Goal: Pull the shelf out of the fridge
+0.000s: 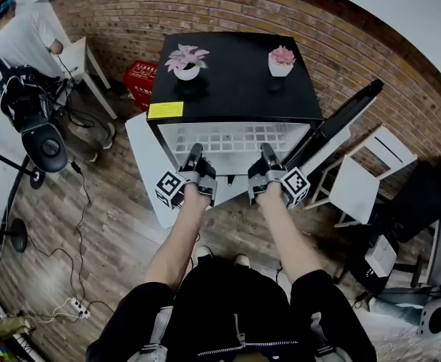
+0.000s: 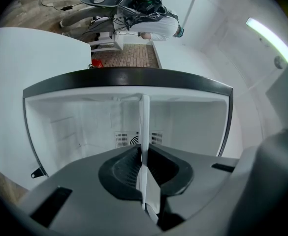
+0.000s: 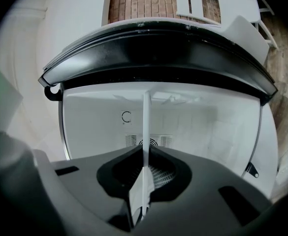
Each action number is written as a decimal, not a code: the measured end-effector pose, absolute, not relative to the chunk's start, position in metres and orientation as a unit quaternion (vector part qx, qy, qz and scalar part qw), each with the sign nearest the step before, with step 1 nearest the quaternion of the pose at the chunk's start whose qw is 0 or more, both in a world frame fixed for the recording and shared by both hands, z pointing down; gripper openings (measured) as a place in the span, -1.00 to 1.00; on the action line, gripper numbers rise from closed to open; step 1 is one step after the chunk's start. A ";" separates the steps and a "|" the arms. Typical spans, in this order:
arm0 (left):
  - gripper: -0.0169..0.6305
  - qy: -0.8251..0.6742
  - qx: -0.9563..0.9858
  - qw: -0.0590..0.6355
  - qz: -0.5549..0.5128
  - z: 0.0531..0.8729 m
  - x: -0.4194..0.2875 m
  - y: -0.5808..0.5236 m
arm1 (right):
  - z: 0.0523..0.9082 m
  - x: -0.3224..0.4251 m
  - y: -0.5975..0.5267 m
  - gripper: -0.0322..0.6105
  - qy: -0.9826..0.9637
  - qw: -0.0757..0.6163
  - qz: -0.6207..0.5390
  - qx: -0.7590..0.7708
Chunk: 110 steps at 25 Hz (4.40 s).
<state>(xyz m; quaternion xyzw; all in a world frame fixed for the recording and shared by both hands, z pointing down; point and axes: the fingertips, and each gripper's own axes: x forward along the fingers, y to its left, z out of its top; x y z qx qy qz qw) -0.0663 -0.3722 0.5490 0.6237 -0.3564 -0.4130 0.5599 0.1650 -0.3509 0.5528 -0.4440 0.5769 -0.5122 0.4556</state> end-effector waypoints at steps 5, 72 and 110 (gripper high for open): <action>-0.82 -0.356 0.624 0.561 -0.413 0.550 -0.068 -0.365 | 0.553 0.163 -0.344 -0.80 0.579 0.455 -0.515 -0.439; -0.82 -0.351 0.623 0.569 -0.405 0.551 -0.072 -0.287 | 0.555 0.157 -0.269 -0.79 0.603 0.441 -0.515 -0.420; -0.82 -0.330 0.624 0.586 -0.398 0.556 -0.074 -0.203 | 0.561 0.153 -0.187 -0.79 0.602 0.434 -0.524 -0.417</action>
